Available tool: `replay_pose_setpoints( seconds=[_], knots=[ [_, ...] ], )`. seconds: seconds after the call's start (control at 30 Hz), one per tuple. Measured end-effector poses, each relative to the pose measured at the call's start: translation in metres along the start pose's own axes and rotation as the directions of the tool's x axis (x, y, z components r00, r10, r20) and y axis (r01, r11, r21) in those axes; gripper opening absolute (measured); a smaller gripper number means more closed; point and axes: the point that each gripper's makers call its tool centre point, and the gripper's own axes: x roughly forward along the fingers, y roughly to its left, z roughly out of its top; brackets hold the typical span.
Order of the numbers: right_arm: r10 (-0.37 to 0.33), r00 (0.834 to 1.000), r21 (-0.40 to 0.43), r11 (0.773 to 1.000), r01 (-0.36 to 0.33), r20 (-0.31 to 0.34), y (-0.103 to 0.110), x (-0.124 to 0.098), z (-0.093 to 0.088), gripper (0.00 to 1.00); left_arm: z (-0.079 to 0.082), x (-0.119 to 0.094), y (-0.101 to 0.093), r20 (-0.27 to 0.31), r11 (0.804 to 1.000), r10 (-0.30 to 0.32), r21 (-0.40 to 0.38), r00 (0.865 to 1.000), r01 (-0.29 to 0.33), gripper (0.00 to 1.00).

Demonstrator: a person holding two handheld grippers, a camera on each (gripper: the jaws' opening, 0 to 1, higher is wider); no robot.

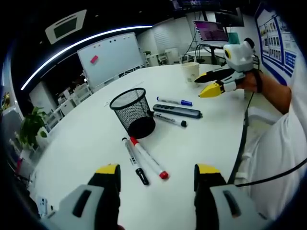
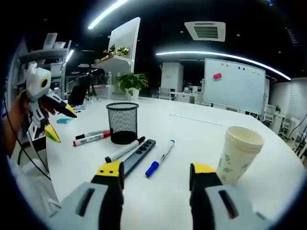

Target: Place the scattered laser pointers and whiteboard markers into the pen holder and stack the scattered paper cups together

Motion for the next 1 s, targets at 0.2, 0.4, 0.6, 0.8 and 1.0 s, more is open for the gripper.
replay_pose_setpoints(
  seconds=[0.2,0.4,0.6,0.8,1.0],
  knots=[
    [0.019,1.0,-0.025,1.0,-0.019,-0.005,0.008,0.001,-0.004,0.5,-0.001,0.001,0.001,-0.002,1.0,0.003,-0.004,1.0,-0.003,0.62],
    [0.03,0.999,-0.018,0.999,-0.03,-0.016,0.012,0.001,-0.006,0.47,-0.002,0.001,-0.001,-0.005,1.0,0.0,0.0,1.0,0.0,0.62],
    [0.03,0.999,-0.014,0.999,-0.031,-0.033,0.014,0.001,-0.01,0.44,-0.003,0.0,0.0,-0.007,1.0,0.005,-0.005,1.0,-0.005,0.62],
    [0.025,0.998,-0.01,1.0,-0.026,-0.057,0.013,0.002,-0.016,0.43,-0.004,0.001,-0.001,-0.008,1.0,0.001,-0.003,1.0,-0.001,0.62],
    [0.013,0.998,-0.012,1.0,-0.014,-0.067,0.013,0.002,-0.018,0.43,-0.004,0.001,-0.001,-0.008,1.0,0.002,-0.006,1.0,-0.002,0.62]
  ],
)
